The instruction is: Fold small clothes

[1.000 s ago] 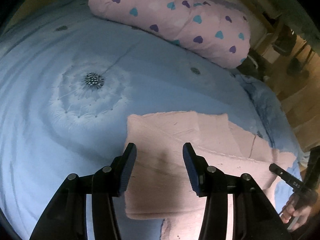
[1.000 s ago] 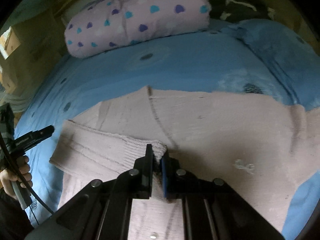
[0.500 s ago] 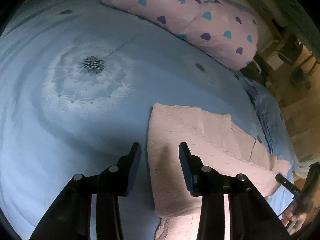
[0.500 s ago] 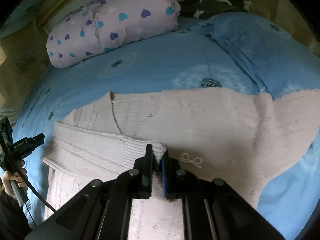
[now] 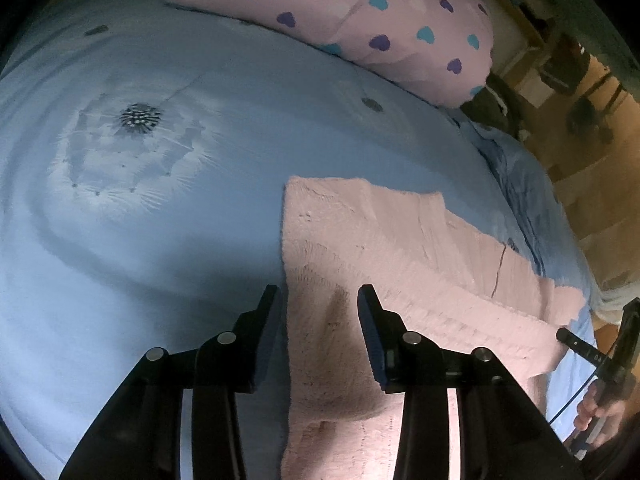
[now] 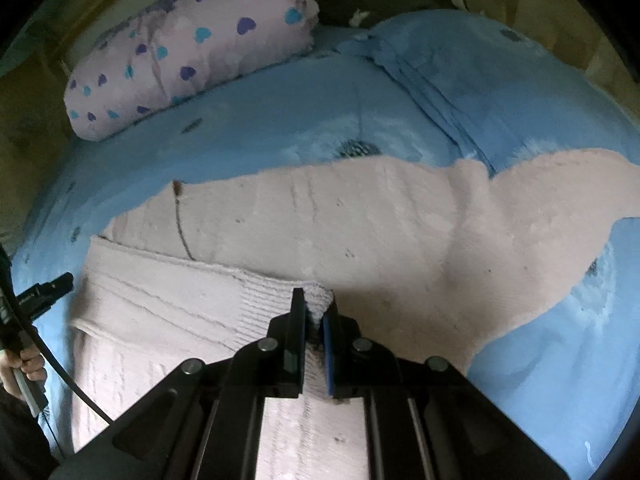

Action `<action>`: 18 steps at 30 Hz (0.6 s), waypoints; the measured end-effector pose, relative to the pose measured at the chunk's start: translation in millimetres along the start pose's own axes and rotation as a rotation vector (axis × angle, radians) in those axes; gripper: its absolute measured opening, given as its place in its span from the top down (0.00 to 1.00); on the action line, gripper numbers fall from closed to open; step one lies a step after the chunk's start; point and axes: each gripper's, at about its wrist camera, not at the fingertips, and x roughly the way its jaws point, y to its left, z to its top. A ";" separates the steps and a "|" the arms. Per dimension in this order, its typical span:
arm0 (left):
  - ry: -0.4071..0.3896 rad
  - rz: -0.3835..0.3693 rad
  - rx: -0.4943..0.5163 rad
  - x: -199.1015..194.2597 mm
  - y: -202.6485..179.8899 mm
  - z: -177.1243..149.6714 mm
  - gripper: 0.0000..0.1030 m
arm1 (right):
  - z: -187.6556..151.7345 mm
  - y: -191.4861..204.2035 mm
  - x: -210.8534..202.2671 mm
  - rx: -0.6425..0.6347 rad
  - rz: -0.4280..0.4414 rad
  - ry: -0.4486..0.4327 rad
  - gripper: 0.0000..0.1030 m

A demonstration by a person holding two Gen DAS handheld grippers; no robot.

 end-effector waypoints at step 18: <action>0.032 0.083 0.132 26.0 -27.6 -20.5 0.93 | -6.8 -31.9 39.9 0.016 -0.089 0.083 0.93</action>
